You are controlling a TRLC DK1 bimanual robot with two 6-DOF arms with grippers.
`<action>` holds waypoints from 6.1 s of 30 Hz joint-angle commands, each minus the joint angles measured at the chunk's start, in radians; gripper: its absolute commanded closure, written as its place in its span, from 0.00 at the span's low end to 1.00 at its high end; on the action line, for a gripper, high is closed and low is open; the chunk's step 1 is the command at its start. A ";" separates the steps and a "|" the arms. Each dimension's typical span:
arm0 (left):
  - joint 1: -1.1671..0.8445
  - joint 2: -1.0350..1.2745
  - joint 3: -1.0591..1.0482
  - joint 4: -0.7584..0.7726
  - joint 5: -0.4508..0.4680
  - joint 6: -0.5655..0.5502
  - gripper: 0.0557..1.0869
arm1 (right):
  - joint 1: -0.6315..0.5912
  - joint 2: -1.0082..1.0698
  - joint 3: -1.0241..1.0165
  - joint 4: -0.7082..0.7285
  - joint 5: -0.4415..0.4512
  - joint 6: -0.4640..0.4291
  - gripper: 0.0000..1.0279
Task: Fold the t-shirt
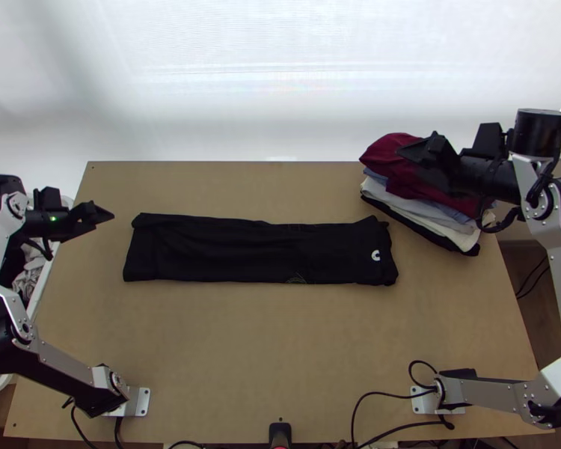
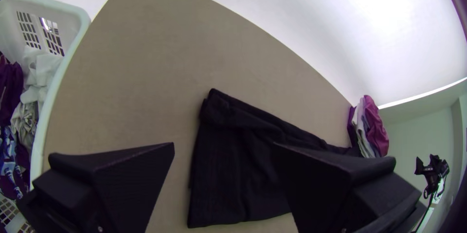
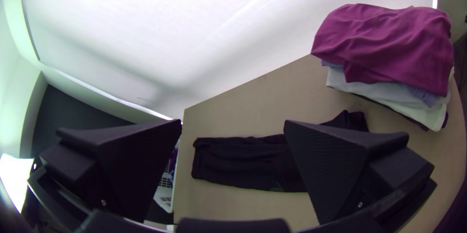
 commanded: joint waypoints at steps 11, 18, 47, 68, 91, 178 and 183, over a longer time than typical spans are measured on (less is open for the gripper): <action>-0.013 0.121 -0.147 0.131 0.033 0.052 0.07 | -0.047 0.013 0.117 0.005 -0.108 0.086 0.04; -0.062 0.150 -0.167 0.141 0.022 0.044 0.07 | -0.051 0.022 0.126 0.005 -0.111 0.100 0.04; -0.308 0.165 -0.221 0.245 -0.084 -0.074 0.07 | -0.087 0.059 0.209 -0.002 -0.131 0.112 0.04; -0.105 0.135 -0.185 0.216 -0.136 0.003 0.96 | -0.097 0.057 0.217 -0.004 -0.131 0.109 0.04; -0.360 -0.177 0.040 -0.120 -0.130 -0.154 0.96 | -0.097 0.063 0.210 0.005 -0.131 0.104 0.04; -0.808 0.017 0.826 -0.010 -0.507 -0.394 0.04 | 0.171 0.322 -0.546 0.295 -0.190 -0.152 0.04; -0.726 -0.052 0.815 -0.004 -0.579 -0.355 0.04 | 0.188 0.395 -0.583 0.364 -0.188 -0.170 0.04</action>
